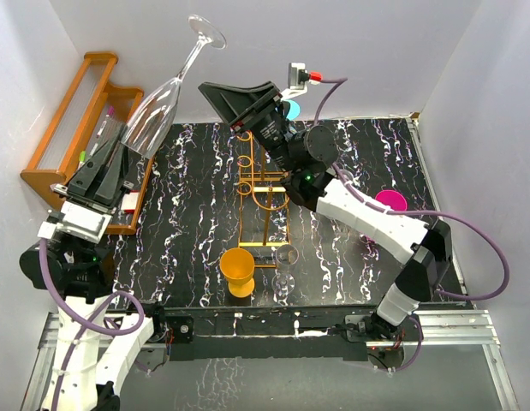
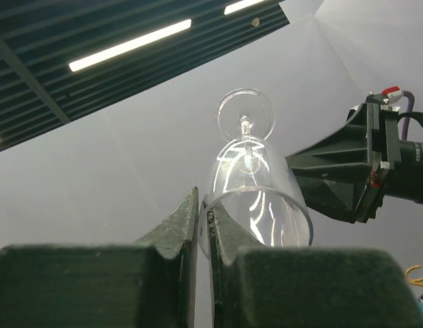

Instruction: Place the wine glass upside down on the wine glass rack

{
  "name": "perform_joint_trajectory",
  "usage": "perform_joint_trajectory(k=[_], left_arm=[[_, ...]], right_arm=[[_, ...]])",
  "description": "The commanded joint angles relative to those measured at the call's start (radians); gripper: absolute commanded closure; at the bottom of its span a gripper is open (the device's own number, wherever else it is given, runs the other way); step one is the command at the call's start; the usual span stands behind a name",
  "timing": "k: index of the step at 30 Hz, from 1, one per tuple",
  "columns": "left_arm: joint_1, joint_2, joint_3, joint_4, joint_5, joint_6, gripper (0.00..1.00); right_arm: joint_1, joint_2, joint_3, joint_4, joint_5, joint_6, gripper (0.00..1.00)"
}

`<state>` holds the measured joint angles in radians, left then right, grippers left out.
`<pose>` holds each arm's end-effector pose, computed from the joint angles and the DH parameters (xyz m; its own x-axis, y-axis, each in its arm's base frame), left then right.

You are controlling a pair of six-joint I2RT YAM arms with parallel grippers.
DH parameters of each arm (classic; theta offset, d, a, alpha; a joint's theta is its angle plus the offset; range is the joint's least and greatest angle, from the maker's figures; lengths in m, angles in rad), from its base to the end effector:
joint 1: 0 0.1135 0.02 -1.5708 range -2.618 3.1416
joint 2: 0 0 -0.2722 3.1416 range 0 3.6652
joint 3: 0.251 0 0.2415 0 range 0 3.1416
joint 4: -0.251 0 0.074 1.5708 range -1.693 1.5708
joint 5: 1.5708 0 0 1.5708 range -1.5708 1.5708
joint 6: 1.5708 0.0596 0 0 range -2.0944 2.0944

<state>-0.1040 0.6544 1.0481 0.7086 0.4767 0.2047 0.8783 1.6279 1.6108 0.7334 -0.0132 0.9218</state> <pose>0.0513 -0.0328 0.5376 0.9295 0.0846 -0.3589 0.1117 0.8630 0.4927 0.2364 0.2862 0.5289 -0.3648 0.8079 -0.4628 -0.8030 -0.0214 0.5957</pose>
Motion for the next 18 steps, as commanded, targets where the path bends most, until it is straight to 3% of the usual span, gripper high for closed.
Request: perform_joint_trajectory(k=[1, 18], left_arm=[[0.004, -0.007, -0.006, 0.012, 0.026, 0.021, 1.0], [0.005, -0.009, 0.006, -0.022, 0.044, 0.005, 1.0]], right_arm=[[0.027, 0.002, 0.074, 0.079, -0.005, -0.008, 0.61], [0.063, 0.064, 0.163, 0.095, -0.019, -0.024, 0.58]])
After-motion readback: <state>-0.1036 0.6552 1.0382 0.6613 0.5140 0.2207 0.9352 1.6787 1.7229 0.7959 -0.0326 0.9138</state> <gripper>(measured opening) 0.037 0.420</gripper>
